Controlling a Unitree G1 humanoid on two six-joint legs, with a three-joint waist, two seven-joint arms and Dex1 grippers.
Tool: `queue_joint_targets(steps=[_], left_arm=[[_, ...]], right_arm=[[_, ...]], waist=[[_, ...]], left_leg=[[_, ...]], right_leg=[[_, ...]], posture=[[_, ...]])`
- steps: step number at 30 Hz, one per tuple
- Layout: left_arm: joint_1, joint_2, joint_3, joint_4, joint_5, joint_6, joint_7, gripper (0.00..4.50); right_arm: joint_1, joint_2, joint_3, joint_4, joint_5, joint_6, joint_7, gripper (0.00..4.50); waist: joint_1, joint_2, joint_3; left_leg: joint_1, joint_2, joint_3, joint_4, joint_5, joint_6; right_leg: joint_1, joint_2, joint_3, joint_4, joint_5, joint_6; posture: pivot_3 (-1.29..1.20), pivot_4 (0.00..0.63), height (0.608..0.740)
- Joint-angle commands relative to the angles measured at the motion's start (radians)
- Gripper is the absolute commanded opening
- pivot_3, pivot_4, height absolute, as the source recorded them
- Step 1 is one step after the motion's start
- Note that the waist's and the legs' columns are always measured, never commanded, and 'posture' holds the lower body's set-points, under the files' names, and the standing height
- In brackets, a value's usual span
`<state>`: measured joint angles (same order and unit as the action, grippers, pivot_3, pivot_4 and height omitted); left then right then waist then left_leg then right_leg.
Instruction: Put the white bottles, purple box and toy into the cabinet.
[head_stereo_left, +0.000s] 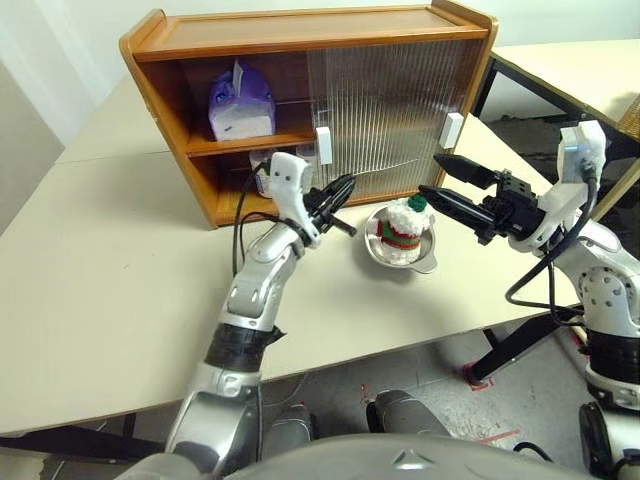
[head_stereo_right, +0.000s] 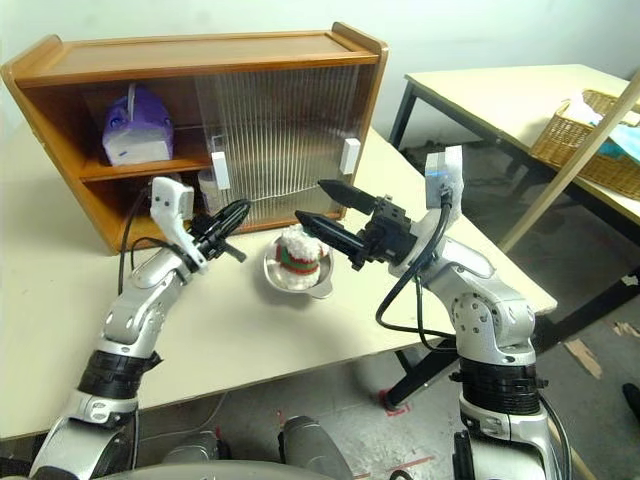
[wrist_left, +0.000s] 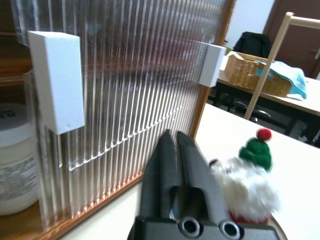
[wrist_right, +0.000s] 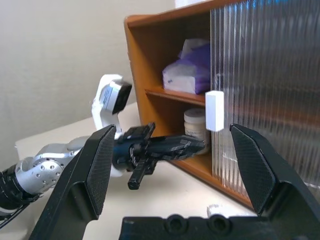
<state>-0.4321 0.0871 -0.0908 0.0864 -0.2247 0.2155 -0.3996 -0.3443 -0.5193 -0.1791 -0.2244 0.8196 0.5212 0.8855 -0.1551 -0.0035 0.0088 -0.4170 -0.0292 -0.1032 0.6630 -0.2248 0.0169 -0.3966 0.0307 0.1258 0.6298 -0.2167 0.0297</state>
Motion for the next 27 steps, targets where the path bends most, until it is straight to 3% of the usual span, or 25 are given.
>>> queue_joint_targets(steps=[1, 12, 16, 27], left_arm=[[-0.037, -0.020, -0.004, 0.077, 0.027, -0.034, 0.014, 0.03], [-0.179, -0.087, 0.043, 0.326, 0.100, -0.209, 0.155, 0.03], [-0.185, -0.100, 0.055, 0.356, 0.135, -0.247, 0.238, 0.03], [-0.146, -0.106, 0.101, 0.346, 0.214, -0.310, 0.451, 0.03]], right_arm=[[0.005, 0.005, -0.009, 0.004, -0.020, -0.022, -0.011, 4.50], [0.014, 0.010, -0.007, 0.010, -0.042, -0.051, -0.018, 4.50], [0.015, 0.010, -0.006, 0.004, -0.041, -0.047, -0.022, 4.50], [0.010, 0.001, -0.006, 0.001, -0.033, -0.037, -0.018, 4.50]], waist=[[-0.002, 0.000, 0.000], [-0.016, 0.000, 0.000], [-0.027, 0.000, 0.000], [-0.051, 0.000, 0.000]], left_leg=[[0.000, 0.000, 0.000, 0.000, 0.000, 0.000], [0.000, 0.000, 0.000, 0.001, 0.001, 0.003], [0.000, -0.001, 0.001, 0.001, 0.008, 0.014], [0.000, -0.003, 0.003, 0.001, 0.008, 0.016]], right_leg=[[0.000, 0.000, 0.000, 0.000, 0.000, 0.000], [0.002, 0.000, 0.000, 0.000, 0.000, 0.003], [0.002, 0.004, 0.000, -0.001, -0.002, 0.006], [0.003, 0.006, -0.002, -0.002, -0.003, 0.010]], posture=[[-0.25, 0.002, 0.740], [-0.26, 0.000, 0.740], [-0.27, 0.000, 0.740], [-0.26, 0.000, 0.740]])
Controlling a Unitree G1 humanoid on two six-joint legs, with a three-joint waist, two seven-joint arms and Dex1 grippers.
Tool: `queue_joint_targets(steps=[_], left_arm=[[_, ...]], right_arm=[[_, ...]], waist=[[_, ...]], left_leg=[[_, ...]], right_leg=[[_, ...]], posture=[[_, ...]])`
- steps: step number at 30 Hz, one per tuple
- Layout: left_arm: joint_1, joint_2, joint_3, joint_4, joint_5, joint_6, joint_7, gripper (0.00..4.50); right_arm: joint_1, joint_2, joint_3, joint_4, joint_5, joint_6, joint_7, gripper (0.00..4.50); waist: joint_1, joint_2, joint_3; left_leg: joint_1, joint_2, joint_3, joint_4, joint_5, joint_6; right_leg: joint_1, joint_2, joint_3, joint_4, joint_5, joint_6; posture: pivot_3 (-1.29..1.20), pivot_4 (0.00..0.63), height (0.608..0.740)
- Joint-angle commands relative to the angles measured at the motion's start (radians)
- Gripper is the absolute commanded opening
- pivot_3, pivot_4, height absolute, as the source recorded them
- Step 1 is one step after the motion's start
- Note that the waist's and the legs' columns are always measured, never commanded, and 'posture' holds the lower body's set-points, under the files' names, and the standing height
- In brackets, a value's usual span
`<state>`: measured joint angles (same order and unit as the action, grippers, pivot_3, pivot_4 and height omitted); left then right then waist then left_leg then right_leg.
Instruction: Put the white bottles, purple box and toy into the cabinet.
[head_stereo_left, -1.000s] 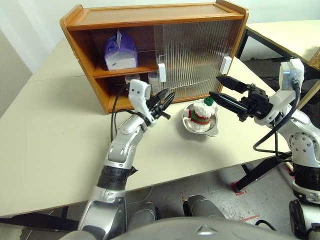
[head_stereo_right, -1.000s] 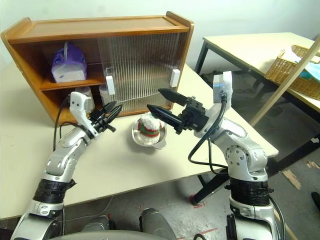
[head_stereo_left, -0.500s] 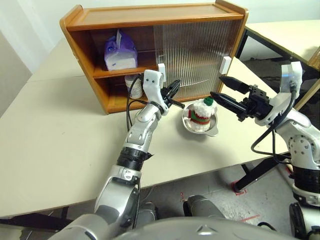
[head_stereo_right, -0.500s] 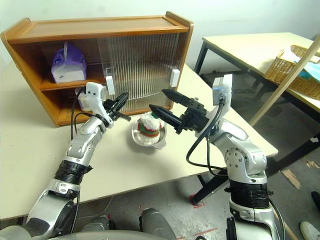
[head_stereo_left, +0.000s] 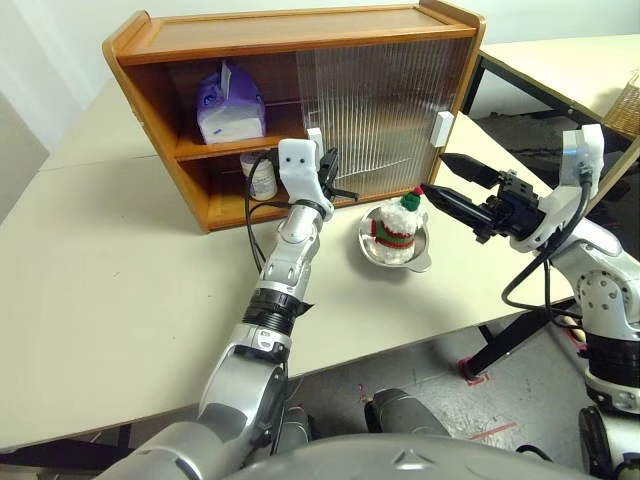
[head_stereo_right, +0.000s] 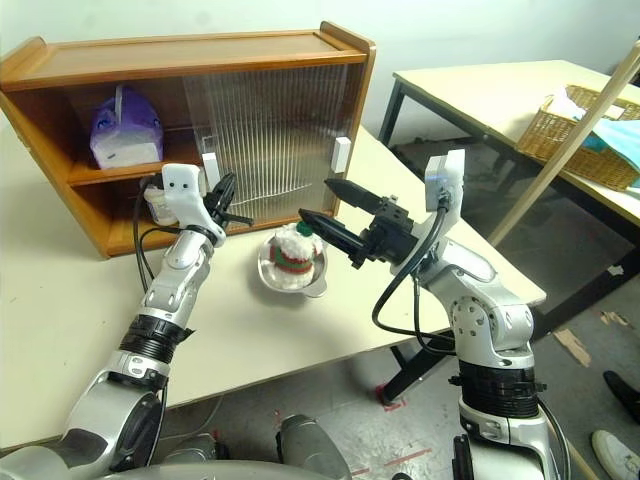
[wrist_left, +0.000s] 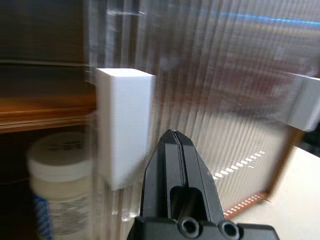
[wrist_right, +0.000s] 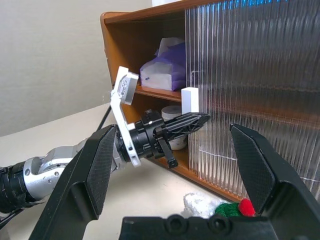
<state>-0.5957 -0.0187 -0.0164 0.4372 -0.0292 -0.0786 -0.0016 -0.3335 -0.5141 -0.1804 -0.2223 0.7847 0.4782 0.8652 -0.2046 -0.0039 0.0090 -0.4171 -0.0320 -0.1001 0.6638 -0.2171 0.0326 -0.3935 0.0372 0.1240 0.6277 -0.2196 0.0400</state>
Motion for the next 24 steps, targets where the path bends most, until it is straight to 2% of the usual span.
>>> queue_joint_targets(steps=[1, 11, 24], left_arm=[[0.019, 0.000, 0.030, -0.005, 0.019, -0.018, 0.062, 0.03], [0.072, 0.029, 0.070, -0.123, 0.041, -0.002, 0.142, 0.03], [0.176, 0.062, 0.147, -0.278, 0.032, 0.079, 0.186, 0.03]], right_arm=[[-0.001, -0.004, -0.004, -0.002, 0.002, 0.006, 0.002, 4.50], [-0.005, 0.001, 0.003, 0.006, 0.002, 0.008, 0.004, 4.50], [-0.021, 0.042, 0.026, 0.055, -0.088, -0.077, -0.010, 4.50]], waist=[[-0.004, 0.000, 0.000], [-0.026, 0.000, 0.000], [-0.017, 0.000, 0.000]], left_leg=[[0.000, 0.000, 0.000, 0.000, 0.000, 0.000], [0.001, 0.000, 0.002, 0.000, 0.000, 0.000], [0.002, 0.000, 0.001, 0.000, -0.003, -0.005]], right_leg=[[0.000, 0.000, 0.000, 0.000, 0.000, 0.000], [0.000, 0.001, 0.000, 0.000, 0.000, 0.001], [0.000, 0.001, 0.001, 0.000, 0.001, 0.000]], posture=[[-0.26, 0.000, 0.740], [-0.24, 0.002, 0.740], [-0.21, 0.008, 0.740]])
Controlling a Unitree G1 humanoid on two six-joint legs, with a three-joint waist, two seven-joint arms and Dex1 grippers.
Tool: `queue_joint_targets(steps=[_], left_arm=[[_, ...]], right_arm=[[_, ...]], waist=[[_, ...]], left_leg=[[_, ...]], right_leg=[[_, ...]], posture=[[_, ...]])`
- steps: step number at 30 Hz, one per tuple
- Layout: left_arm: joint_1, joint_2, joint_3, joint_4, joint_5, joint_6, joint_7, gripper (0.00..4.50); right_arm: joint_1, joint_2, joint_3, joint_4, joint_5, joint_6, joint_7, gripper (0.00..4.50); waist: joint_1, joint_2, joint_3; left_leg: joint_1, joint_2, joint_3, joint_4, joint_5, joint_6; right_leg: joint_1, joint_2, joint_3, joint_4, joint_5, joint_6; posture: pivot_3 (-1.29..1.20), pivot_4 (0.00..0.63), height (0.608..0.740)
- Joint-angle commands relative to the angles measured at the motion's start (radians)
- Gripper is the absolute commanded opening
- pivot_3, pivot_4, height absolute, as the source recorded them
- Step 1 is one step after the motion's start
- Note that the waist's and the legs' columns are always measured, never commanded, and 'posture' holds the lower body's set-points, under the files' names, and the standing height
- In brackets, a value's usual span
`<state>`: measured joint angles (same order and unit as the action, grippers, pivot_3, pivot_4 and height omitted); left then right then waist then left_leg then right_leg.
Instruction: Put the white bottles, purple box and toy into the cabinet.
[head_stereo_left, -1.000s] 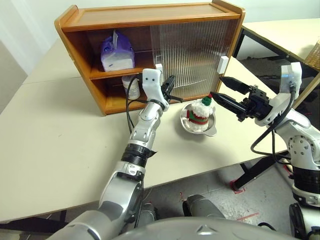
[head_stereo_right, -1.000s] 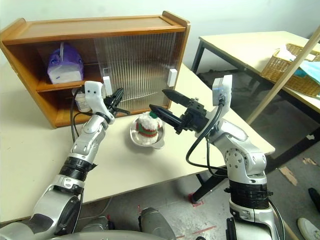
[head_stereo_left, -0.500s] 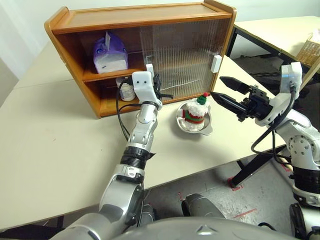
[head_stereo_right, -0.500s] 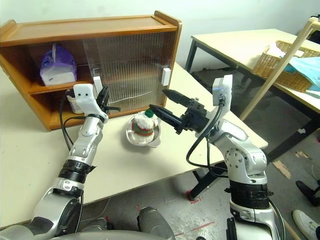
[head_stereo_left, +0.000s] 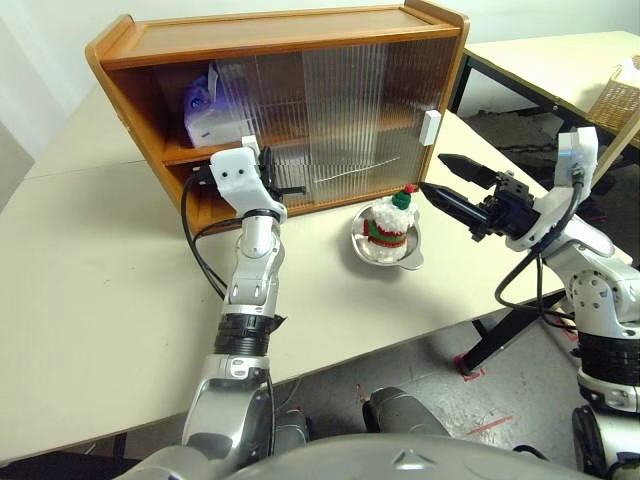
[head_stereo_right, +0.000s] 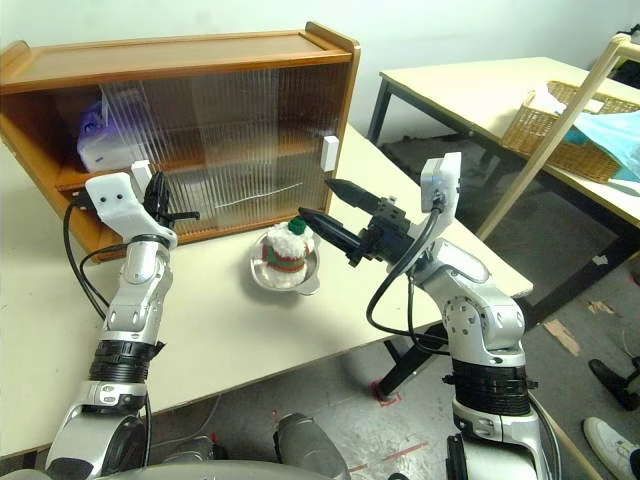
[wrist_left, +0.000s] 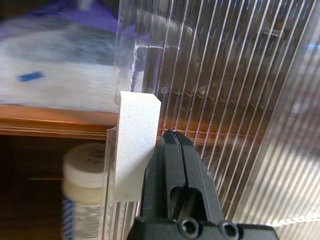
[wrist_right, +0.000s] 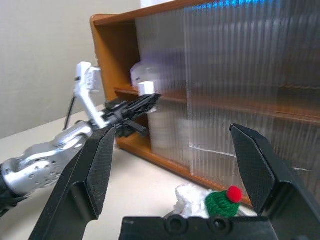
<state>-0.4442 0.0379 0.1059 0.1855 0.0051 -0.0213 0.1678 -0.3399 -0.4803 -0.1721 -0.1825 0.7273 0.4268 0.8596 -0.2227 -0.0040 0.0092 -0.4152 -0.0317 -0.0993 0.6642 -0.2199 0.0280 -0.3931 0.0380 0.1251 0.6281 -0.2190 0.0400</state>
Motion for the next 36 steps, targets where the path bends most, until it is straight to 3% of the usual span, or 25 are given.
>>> queue_joint_targets(steps=[1, 3, 29, 33, 36], left_arm=[[0.030, 0.006, 0.028, -0.033, -0.002, 0.025, 0.020, 0.03], [0.042, 0.009, 0.039, -0.052, 0.000, 0.033, 0.030, 0.03], [0.124, 0.067, 0.121, -0.142, -0.006, 0.062, 0.047, 0.03], [0.128, 0.064, 0.063, -0.158, -0.083, 0.040, -0.109, 0.03], [0.139, 0.076, -0.019, -0.204, -0.154, 0.027, -0.297, 0.65]], right_arm=[[-0.016, 0.010, 0.017, 0.019, -0.032, -0.027, -0.003, 4.50], [-0.021, 0.014, 0.019, 0.027, -0.039, -0.031, 0.000, 4.50], [-0.063, 0.037, 0.039, 0.092, -0.083, -0.075, 0.034, 4.50], [-0.059, 0.037, 0.037, 0.095, -0.084, -0.081, 0.037, 4.50], [-0.054, 0.033, 0.035, 0.099, -0.090, -0.087, 0.037, 4.50]], waist=[[0.004, 0.000, 0.000], [0.011, 0.000, 0.000], [0.093, 0.000, 0.000], [0.101, 0.000, 0.000], [0.108, 0.000, 0.000]], left_leg=[[0.000, 0.000, 0.000, 0.000, -0.001, -0.001], [0.000, 0.001, -0.001, 0.000, -0.005, -0.009], [0.004, 0.005, -0.003, -0.001, -0.007, -0.012], [0.004, 0.006, -0.003, -0.001, -0.007, -0.012], [0.004, 0.006, -0.003, -0.001, -0.007, -0.012]], right_leg=[[0.000, 0.000, 0.000, 0.000, 0.000, 0.000], [0.000, 0.000, 0.000, 0.000, 0.000, 0.000], [-0.001, 0.000, 0.004, 0.002, 0.003, -0.012], [0.000, 0.000, 0.003, 0.002, 0.003, -0.013], [0.000, 0.000, 0.003, 0.002, 0.003, -0.013]], posture=[[-0.20, 0.009, 0.740], [-0.19, 0.009, 0.740], [-0.15, 0.000, 0.740], [-0.15, 0.000, 0.740], [-0.16, 0.000, 0.740]])
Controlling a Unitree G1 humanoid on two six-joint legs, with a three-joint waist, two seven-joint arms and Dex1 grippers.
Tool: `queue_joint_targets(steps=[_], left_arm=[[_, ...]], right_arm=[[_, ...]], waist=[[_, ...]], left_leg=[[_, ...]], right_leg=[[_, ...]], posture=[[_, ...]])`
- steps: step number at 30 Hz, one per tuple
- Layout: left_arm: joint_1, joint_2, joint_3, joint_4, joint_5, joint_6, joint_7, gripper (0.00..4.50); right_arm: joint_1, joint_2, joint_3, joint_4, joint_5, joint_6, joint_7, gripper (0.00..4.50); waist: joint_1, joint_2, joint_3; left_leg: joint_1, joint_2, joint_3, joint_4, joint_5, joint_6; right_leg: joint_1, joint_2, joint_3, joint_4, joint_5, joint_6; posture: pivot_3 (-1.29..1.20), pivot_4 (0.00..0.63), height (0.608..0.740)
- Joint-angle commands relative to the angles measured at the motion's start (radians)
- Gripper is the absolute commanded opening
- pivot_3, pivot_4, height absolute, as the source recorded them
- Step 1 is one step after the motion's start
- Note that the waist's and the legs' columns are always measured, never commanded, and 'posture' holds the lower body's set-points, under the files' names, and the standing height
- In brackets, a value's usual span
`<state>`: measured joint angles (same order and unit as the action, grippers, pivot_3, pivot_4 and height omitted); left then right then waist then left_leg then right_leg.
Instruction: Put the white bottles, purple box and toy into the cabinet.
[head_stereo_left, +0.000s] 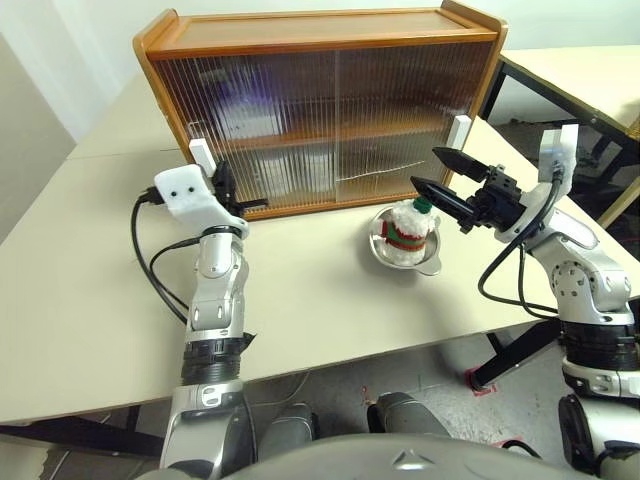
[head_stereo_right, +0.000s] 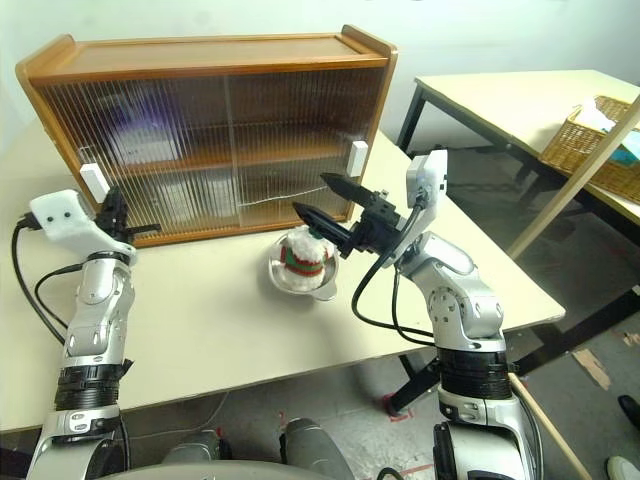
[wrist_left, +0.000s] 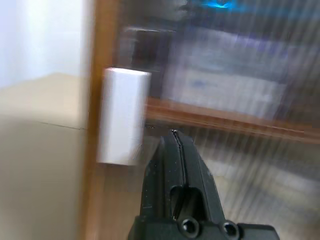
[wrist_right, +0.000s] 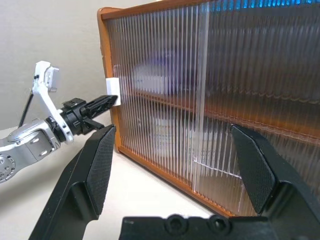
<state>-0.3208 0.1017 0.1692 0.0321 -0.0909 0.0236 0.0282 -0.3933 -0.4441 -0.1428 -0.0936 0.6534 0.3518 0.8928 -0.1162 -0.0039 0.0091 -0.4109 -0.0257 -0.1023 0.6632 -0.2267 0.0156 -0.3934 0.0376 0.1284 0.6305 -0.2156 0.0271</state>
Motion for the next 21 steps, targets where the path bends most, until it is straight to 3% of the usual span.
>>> queue_joint_targets(steps=[1, 5, 8, 11, 21], left_arm=[[0.020, 0.022, -0.104, -0.071, -0.116, -0.014, -0.250, 0.89], [0.025, 0.057, -0.116, -0.106, -0.241, 0.017, -0.423, 2.32], [0.036, 0.150, -0.054, -0.107, -0.450, 0.077, -0.671, 3.43], [0.048, 0.202, -0.005, -0.090, -0.543, 0.050, -0.817, 4.48], [0.105, 0.323, 0.063, -0.083, -0.579, 0.091, -0.928, 4.48]], right_arm=[[0.001, -0.004, 0.004, 0.011, -0.019, -0.014, 0.002, 4.50], [0.002, -0.005, -0.001, 0.014, -0.024, -0.012, -0.005, 4.50], [0.013, -0.007, -0.020, 0.027, -0.035, -0.010, -0.035, 4.50], [0.002, -0.032, -0.006, 0.082, -0.091, 0.021, -0.086, 4.50], [-0.121, -0.051, -0.061, 0.392, -0.265, -0.094, -0.291, 4.50]], waist=[[0.005, 0.000, 0.000], [0.010, 0.000, 0.000], [0.006, 0.001, 0.000], [0.006, 0.001, -0.001], [0.005, 0.005, -0.002]], left_leg=[[0.000, 0.000, 0.000, 0.000, 0.000, 0.000], [-0.001, 0.001, 0.000, 0.000, -0.001, -0.002], [0.000, 0.004, 0.000, -0.001, -0.002, -0.003], [0.000, 0.007, 0.000, -0.003, -0.002, -0.003], [-0.001, 0.013, -0.001, -0.003, -0.002, -0.003]], right_leg=[[0.000, 0.000, 0.000, 0.000, 0.000, 0.000], [-0.001, -0.001, 0.000, 0.000, 0.000, -0.002], [-0.002, 0.000, -0.001, 0.001, 0.000, -0.003], [-0.003, 0.001, -0.002, 0.002, 0.000, -0.005], [-0.005, 0.000, -0.003, 0.001, 0.002, -0.008]], posture=[[-0.16, 0.000, 0.740], [-0.17, 0.000, 0.740], [-0.17, 0.000, 0.740], [-0.17, 0.000, 0.740], [-0.16, 0.000, 0.740]])
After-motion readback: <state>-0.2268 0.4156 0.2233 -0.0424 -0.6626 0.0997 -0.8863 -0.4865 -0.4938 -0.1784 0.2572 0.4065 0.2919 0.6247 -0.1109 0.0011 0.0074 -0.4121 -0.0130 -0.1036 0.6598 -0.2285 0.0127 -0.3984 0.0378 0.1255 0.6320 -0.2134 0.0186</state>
